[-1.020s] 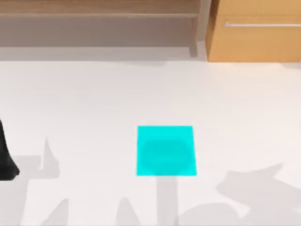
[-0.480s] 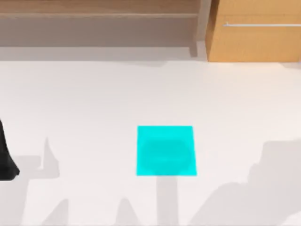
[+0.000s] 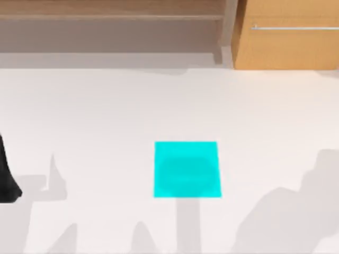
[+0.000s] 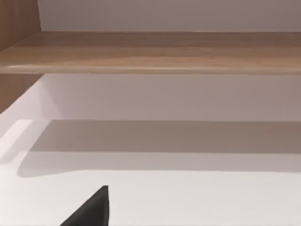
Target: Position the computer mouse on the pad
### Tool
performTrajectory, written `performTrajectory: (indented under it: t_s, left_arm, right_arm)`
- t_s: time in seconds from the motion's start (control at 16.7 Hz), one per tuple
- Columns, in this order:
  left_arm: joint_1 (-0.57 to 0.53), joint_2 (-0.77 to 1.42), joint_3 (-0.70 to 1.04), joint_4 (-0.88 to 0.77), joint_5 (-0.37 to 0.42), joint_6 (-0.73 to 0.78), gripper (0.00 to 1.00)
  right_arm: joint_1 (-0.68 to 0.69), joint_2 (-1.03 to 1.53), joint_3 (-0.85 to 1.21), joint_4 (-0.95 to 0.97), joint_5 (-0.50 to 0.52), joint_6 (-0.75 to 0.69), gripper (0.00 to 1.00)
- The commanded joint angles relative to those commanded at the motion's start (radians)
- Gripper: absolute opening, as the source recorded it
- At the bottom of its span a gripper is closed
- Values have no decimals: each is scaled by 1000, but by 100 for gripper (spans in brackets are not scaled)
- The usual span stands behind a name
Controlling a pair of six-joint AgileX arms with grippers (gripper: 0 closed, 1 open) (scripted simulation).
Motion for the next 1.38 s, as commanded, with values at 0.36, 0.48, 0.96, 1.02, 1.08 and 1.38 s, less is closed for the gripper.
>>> performTrajectory:
  t_s: [0.36, 0.48, 0.96, 1.02, 1.08, 1.38]
  left_arm:
    - [0, 0, 0, 0, 0, 0, 100]
    - [0, 0, 0, 0, 0, 0, 100]
    - [0, 0, 0, 0, 0, 0, 100]
    - [0, 0, 0, 0, 0, 0, 100]
    - [0, 0, 0, 0, 0, 0, 100]
    - [0, 0, 0, 0, 0, 0, 100]
  right_arm:
    - [3, 29, -47, 74, 0, 2, 100]
    - [2, 69, -95, 166, 0, 4, 100]
    - [2, 168, -219, 387, 1, 5, 100]
    - [2, 168, -219, 387, 1, 5, 100]
    - [2, 168, -219, 387, 1, 5, 100]
    - [2, 168, -219, 387, 1, 5, 62]
